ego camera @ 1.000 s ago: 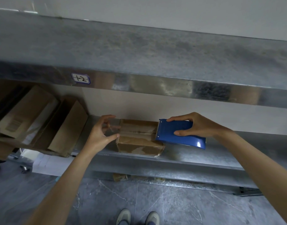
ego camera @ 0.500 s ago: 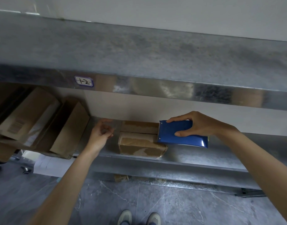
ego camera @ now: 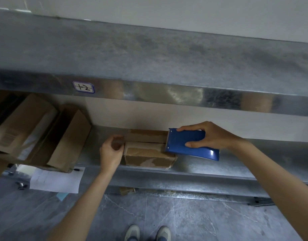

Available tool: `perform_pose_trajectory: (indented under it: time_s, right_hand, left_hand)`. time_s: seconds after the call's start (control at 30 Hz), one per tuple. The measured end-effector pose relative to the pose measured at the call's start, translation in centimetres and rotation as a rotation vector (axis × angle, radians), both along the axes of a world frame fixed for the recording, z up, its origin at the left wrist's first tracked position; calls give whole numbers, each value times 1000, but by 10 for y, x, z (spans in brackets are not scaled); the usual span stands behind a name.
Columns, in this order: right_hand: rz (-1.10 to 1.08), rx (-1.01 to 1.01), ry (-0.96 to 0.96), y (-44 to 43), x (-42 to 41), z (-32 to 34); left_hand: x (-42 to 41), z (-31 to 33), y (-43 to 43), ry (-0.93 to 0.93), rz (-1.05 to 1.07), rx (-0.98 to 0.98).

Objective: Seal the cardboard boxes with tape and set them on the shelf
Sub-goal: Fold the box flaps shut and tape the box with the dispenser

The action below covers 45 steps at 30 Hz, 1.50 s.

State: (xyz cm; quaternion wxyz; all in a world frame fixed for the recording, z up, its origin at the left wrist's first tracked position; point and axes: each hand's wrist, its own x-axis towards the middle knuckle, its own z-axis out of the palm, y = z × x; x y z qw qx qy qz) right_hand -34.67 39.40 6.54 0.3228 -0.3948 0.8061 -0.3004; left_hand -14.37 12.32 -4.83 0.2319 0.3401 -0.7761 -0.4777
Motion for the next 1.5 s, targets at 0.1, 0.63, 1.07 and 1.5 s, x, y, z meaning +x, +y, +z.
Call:
perform_pose_trajectory:
  time_s: [0.1,0.63,1.07,1.5]
  right_hand:
    - [8,4,6,0,0,1]
    - [20,-3,18,-1,3,5]
    - [77,-14,1,13,-2,6]
    - [57,6,-31,44,-19,3]
  left_hand:
    - [6,3,-6,-90,9,5]
    - [-35,26,21,-348,-671,-571]
    - [-31,15,23,-184,-566,-690]
    - [-32,16,21,-233,-583,-659]
